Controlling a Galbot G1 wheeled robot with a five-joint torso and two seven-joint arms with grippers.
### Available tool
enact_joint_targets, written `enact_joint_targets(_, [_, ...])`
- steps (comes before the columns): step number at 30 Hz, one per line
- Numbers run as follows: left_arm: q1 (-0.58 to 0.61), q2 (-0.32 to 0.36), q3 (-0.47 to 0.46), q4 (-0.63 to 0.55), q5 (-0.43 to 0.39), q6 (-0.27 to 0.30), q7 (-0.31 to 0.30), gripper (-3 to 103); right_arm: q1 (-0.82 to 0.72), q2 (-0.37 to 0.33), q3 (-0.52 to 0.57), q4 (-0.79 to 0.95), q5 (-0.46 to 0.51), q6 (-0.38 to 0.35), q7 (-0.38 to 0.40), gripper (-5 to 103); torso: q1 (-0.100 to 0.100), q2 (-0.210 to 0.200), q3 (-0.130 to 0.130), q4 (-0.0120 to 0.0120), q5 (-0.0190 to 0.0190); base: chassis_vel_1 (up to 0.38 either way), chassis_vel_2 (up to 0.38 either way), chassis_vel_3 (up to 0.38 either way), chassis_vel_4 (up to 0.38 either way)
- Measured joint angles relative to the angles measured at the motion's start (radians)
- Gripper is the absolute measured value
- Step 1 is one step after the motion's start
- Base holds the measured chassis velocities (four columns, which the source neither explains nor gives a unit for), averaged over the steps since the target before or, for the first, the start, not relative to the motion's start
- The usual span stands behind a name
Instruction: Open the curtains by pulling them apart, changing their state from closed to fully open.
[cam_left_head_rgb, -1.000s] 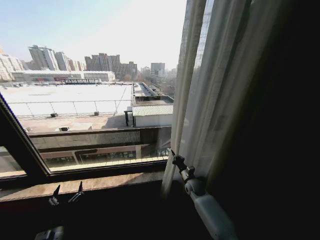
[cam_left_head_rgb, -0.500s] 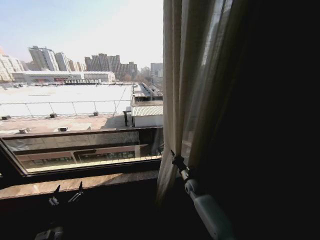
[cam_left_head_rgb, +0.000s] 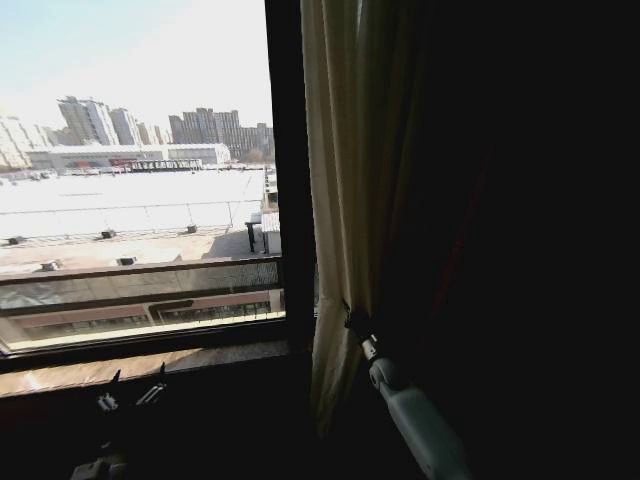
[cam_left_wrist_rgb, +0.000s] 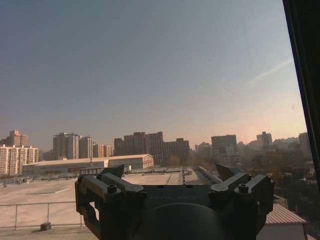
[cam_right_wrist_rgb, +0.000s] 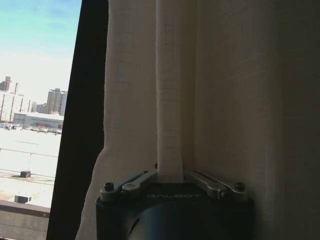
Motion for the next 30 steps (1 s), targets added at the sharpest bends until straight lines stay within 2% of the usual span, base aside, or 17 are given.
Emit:
enact_joint_targets(1, [0.000,0.000,0.000,0.000,0.000,0.000,0.000,100,0.000,0.000,0.000,0.000,0.000,0.000,0.000,0,0.000,0.000,0.000,0.0000,0.0000,0.000,0.000,0.000,0.000])
enact_joint_targets(3, [0.000,0.000,0.000,0.000,0.000,0.000,0.000,100,0.012,-0.002,0.012,-0.018,-0.002,-0.031,0.075,0,0.000,0.000,0.000,0.0007,-0.0013,0.021,0.026,-0.013,-0.025])
enact_joint_targets(6, [0.000,0.001,-0.001,0.000,0.000,0.000,-0.001,100,0.038,-0.012,0.065,-0.060,-0.003,-0.067,0.158,0,0.000,0.000,0.000,0.0009,-0.0003,0.056,0.047,-0.036,-0.045])
enact_joint_targets(10, [0.000,0.001,-0.001,0.000,0.000,0.000,-0.001,100,0.051,-0.035,0.125,-0.098,-0.024,-0.087,0.199,0,0.000,0.000,0.000,0.0007,-0.0004,0.015,0.011,-0.009,-0.009])
enact_joint_targets(12, [0.000,0.000,-0.001,0.000,0.000,0.000,-0.001,100,0.052,-0.058,0.167,-0.111,-0.032,-0.109,0.252,0,0.000,0.000,0.000,0.0003,0.0004,0.000,0.000,0.000,0.000])
enact_joint_targets(18, [0.000,0.000,0.000,0.000,0.000,0.000,-0.001,100,0.038,-0.085,0.214,-0.115,-0.071,-0.138,0.331,0,0.000,0.000,0.000,0.0004,-0.0001,0.000,0.000,0.000,0.000])
enact_joint_targets(25, [0.000,0.000,-0.001,0.000,0.000,0.000,-0.001,100,-0.007,-0.090,0.205,-0.059,-0.058,-0.150,0.339,0,0.000,0.000,0.000,0.0003,-0.0002,0.000,0.000,0.000,0.000])
enact_joint_targets(27, [0.000,0.000,0.000,0.000,0.000,0.000,-0.001,100,-0.038,-0.099,0.181,-0.009,-0.012,-0.149,0.309,0,0.000,0.000,0.000,0.0003,0.0000,0.000,0.000,0.000,0.000])
enact_joint_targets(29, [0.000,0.000,-0.001,0.000,0.000,0.000,-0.001,100,-0.095,-0.121,0.145,0.087,0.068,-0.151,0.230,-1,0.000,0.000,0.000,0.0004,-0.0001,0.000,0.000,0.000,0.000])
enact_joint_targets(30, [0.000,0.000,-0.001,0.000,0.000,0.000,-0.001,100,-0.095,-0.121,0.145,0.087,0.068,-0.151,0.230,-1,0.000,0.000,0.000,0.0004,-0.0001,0.000,0.000,0.000,0.000])
